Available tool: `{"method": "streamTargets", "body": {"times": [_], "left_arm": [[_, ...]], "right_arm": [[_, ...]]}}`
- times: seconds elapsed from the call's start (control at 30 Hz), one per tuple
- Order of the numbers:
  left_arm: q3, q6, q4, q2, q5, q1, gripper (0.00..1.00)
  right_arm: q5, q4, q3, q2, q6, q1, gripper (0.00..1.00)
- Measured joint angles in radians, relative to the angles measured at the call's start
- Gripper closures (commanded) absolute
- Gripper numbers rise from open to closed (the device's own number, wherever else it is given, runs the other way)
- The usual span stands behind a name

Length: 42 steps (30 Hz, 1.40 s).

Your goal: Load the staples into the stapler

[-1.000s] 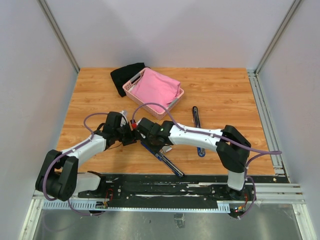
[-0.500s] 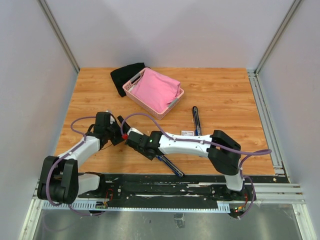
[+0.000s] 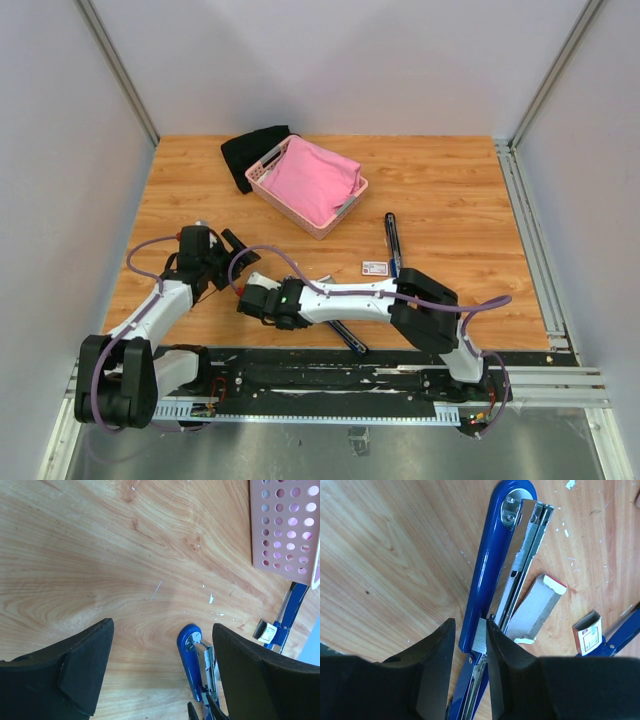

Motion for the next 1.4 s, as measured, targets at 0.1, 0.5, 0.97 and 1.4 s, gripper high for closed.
{"method": "streamTargets", "body": {"times": [0.1, 0.5, 0.97, 1.4], "left_arm": [[0.0, 0.0, 0.0, -0.002, 0.0, 0.0, 0.15], [-0.008, 0.0, 0.001, -0.003, 0.009, 0.001, 0.15], [-0.016, 0.0, 0.001, -0.003, 0.015, 0.001, 0.15], [-0.016, -0.002, 0.001, -0.017, 0.015, 0.001, 0.15]], "right_arm": [[0.031, -0.007, 0.008, 0.01, 0.0, 0.006, 0.69], [0.095, -0.023, 0.035, 0.01, 0.0, 0.006, 0.69], [0.094, -0.042, 0.037, 0.053, 0.0, 0.006, 0.69], [0.117, -0.05, 0.04, 0.057, 0.001, 0.006, 0.8]]}}
